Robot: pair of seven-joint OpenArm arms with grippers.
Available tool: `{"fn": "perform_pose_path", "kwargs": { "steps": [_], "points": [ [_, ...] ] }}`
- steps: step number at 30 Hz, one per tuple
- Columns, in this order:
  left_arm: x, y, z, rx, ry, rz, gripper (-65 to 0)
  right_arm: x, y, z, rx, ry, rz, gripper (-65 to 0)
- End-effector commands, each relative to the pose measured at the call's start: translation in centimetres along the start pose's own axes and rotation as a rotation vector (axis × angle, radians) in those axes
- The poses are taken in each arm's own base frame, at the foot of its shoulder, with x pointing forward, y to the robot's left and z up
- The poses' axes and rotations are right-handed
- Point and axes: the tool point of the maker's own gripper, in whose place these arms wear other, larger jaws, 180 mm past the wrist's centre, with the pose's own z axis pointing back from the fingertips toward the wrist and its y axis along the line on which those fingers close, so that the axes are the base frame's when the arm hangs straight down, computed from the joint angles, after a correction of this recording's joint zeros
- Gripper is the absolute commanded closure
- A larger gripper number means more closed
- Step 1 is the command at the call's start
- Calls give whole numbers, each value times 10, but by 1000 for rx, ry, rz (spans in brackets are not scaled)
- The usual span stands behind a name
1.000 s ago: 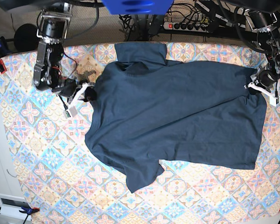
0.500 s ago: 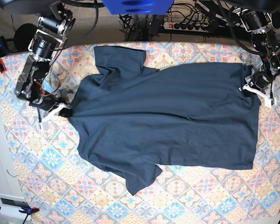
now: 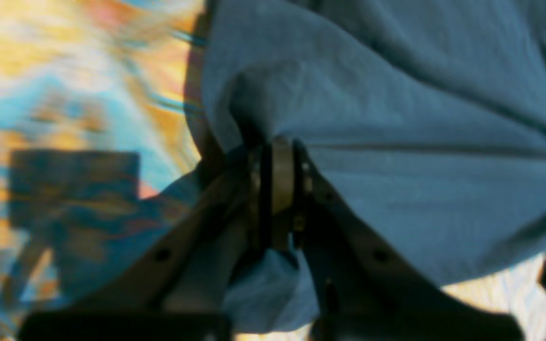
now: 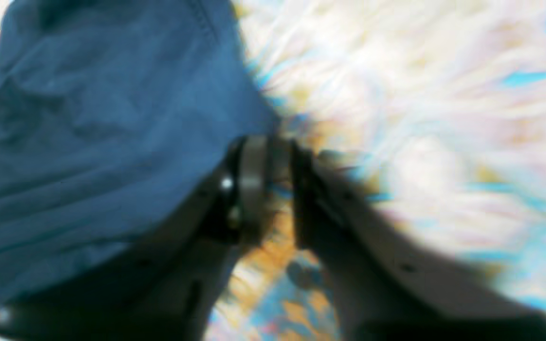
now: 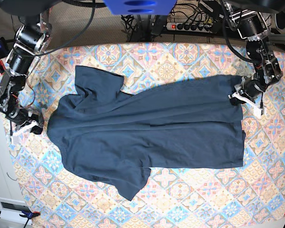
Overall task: Layout the t-shirt on the table in an organized manner, then fold the t-shirt properly
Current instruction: 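Pull the shirt with the right gripper away from the left gripper, then hold the shirt with both grippers and stretch it taut between them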
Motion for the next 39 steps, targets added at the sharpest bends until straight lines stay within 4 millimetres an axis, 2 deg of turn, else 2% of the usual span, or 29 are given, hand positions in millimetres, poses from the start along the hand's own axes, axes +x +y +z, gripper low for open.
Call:
{"fn": "perform_pose_path", "kwargs": {
  "steps": [1,5,7,8,11,14,16,18,23,27,36,37,39],
  "points": [
    [13,5,8,12,-20,-19,-4,22,2,13,5,-63,47,-163],
    [8,16,15,34,-8,8,-124,2,1,45,-48,-39,158,-271],
    [6,21,21,46,-13,8,-206,-18,4,60,-70,9,213,-275],
    [7,20,24,48,-17,-5,-246,-34,8,63,-70,39,227,-275],
    [7,13,35,39,-31,-39,-356,-62,24,76,-46,73,268,-275],
    [1,11,37,28,-27,-37,-412,-90,36,86,4,105,258,-275],
    [0,14,39,32,-28,-29,-420,-113,49,87,53,151,258,-275],
    [-2,22,44,51,-32,-13,-420,-126,59,85,83,186,277,-275],
    [4,35,54,80,-67,18,-420,-148,87,73,158,218,266,-275],
    [-1,45,61,99,-69,40,-420,-163,103,65,199,236,225,-275],
    [-20,49,66,87,-36,67,-420,-197,118,54,253,323,195,-273],
    [-23,50,66,90,-29,68,-420,-199,120,53,261,328,200,-262],
    [-28,51,67,91,-19,66,-420,-202,124,52,272,338,207,-193]
  ]
}}
